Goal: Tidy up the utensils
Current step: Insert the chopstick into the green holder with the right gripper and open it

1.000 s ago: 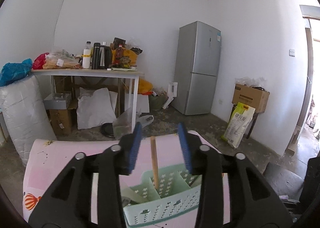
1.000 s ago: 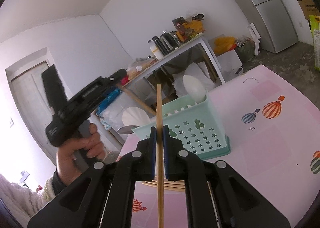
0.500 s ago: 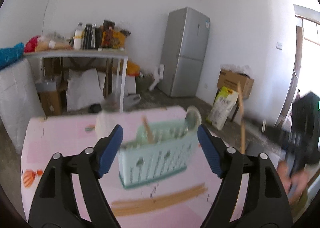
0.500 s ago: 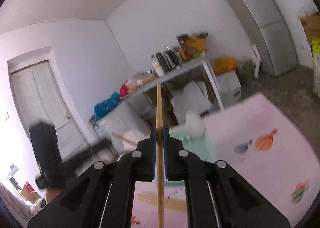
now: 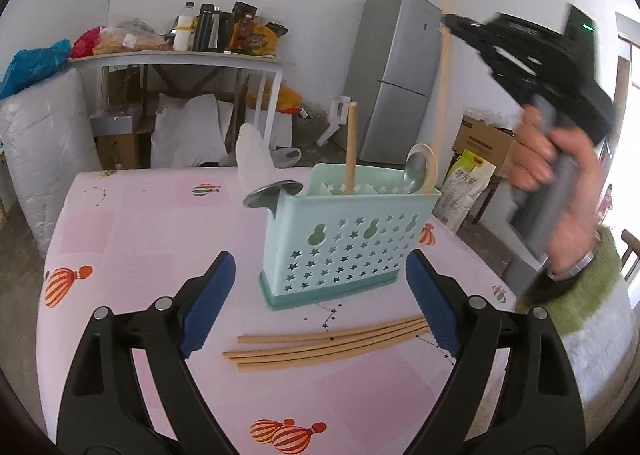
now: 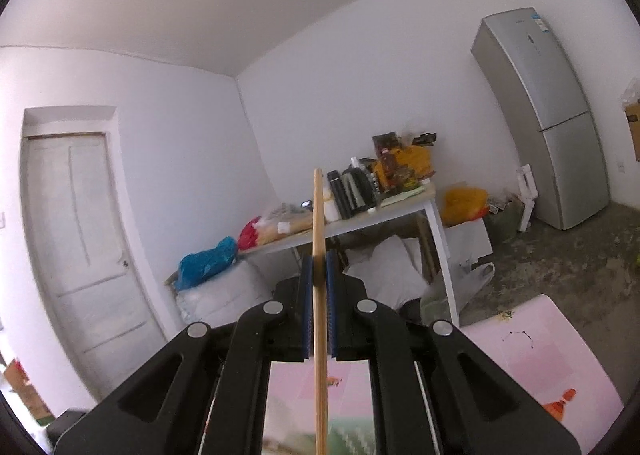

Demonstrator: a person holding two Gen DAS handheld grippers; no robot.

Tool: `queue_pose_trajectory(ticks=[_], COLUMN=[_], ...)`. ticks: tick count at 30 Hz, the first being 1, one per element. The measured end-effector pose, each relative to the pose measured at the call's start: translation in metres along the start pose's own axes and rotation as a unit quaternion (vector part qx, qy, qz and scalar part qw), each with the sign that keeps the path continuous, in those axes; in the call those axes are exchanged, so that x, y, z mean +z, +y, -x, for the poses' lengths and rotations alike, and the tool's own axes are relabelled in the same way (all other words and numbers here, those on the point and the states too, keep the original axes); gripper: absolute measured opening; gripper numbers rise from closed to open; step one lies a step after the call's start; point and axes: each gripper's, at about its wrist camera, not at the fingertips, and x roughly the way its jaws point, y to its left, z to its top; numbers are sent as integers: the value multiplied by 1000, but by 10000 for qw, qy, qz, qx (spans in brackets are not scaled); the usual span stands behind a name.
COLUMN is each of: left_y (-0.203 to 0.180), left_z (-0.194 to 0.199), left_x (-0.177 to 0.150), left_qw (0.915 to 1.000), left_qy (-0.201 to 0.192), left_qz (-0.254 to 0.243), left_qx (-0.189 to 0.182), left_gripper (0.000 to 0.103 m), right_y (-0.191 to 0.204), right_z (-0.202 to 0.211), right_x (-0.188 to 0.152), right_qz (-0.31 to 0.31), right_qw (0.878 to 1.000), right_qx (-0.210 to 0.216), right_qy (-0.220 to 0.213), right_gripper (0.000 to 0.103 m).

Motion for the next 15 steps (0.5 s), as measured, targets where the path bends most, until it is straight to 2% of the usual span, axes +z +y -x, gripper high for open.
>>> queue_pose_trajectory(ticks=[7, 15], left_y=[-2, 5], left_z=[5, 2], left_x=[0, 0], left_qw=[9999, 9999], left_qy=[-17, 24], left_qz=[-110, -16], left_qx=[98, 162], left_gripper=[84, 85], right_y=[-5, -16], right_z=[-50, -64], right_x=[-22, -60], right_qz=[4, 156], right_qw=[9992, 9949], right_qx=[-387, -630], right_qy=[81, 771], right_gripper=[7, 8])
